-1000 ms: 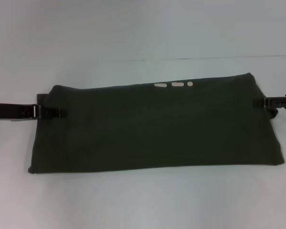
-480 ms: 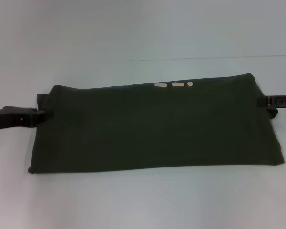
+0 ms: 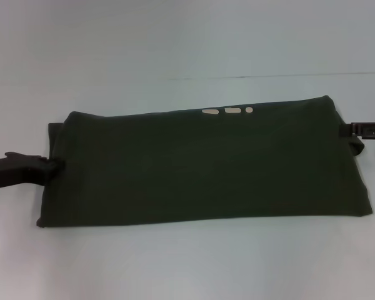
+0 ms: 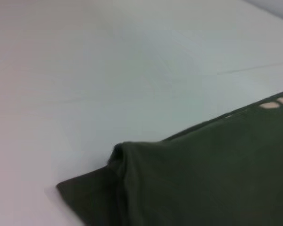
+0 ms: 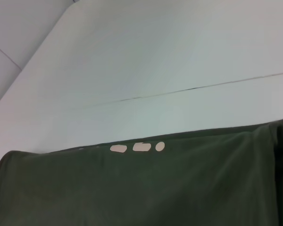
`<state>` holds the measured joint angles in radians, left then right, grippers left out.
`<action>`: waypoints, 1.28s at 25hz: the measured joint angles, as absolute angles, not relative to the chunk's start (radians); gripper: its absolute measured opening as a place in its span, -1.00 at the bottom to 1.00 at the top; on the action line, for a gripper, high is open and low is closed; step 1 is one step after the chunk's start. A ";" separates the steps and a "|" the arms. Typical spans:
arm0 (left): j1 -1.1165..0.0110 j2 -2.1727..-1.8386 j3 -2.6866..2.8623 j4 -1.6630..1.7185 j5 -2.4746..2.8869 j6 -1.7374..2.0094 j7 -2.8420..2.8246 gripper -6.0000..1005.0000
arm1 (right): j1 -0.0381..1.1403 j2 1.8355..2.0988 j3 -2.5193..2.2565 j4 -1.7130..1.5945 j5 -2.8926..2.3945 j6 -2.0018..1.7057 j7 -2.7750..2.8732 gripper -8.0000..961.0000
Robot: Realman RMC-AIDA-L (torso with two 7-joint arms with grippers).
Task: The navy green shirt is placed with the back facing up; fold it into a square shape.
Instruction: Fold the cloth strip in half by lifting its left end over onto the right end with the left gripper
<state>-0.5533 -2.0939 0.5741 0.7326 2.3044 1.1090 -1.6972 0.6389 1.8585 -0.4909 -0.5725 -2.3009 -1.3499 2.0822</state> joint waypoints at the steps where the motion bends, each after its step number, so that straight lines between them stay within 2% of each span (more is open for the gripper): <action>1: -0.552 -2.096 0.581 0.732 2.305 1.089 -1.695 -0.84 | 0.640 1.860 -0.491 -0.572 -2.301 -1.350 2.081 0.93; 32: -0.558 -2.107 0.655 0.700 2.360 0.996 -1.720 -0.84 | 0.642 1.863 -0.492 -0.572 -2.301 -1.350 2.086 0.93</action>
<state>-0.5583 -2.1071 0.6551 0.7003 2.3596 0.9965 -1.7196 0.6424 1.8634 -0.4924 -0.5721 -2.3010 -1.3498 2.0862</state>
